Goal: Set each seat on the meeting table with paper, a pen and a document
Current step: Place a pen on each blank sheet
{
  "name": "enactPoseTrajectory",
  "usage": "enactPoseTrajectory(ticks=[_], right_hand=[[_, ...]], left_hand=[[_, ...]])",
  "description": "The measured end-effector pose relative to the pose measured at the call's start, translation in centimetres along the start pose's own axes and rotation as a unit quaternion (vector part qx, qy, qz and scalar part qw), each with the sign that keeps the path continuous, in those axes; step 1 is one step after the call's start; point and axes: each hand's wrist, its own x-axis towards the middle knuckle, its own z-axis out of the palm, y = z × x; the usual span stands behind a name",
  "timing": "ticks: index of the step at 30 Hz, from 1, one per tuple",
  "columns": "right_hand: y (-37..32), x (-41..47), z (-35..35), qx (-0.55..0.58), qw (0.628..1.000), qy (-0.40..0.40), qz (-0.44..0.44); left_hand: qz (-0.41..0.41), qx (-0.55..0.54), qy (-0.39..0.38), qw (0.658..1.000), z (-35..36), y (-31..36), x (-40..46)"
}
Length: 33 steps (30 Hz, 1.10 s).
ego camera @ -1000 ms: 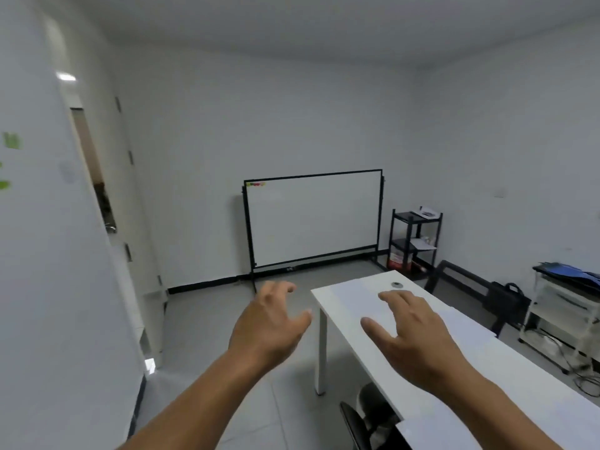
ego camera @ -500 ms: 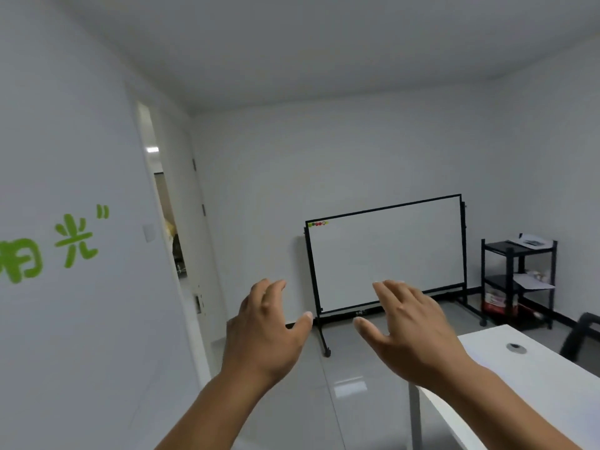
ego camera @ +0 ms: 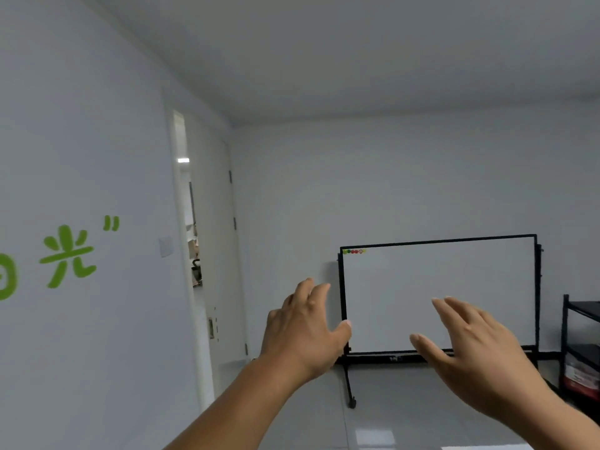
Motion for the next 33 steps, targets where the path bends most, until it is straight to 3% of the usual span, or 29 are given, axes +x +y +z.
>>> enactPoseTrajectory(ticks=[9, 20, 27, 33], right_hand=[[-5.4, 12.6, 7.4, -0.016, 1.0, -0.01, -0.023], [-12.0, 31.6, 17.8, -0.022, 1.0, -0.003, -0.017], [-10.5, 40.2, 21.6, -0.043, 0.999, -0.01, 0.016], [-4.8, 47.3, 24.5, -0.055, 0.997, -0.006, 0.048]], left_hand=[[-0.006, 0.013, 0.003, 1.0, 1.6, -7.2, 9.9], [0.021, 0.001, -0.037, 0.999, 6.9, -18.9, 29.3], [0.062, -0.007, -0.061, 0.996, 11.8, -20.7, 40.2], [0.084, -0.026, -0.072, 0.993, 18.4, -18.8, 48.8]])
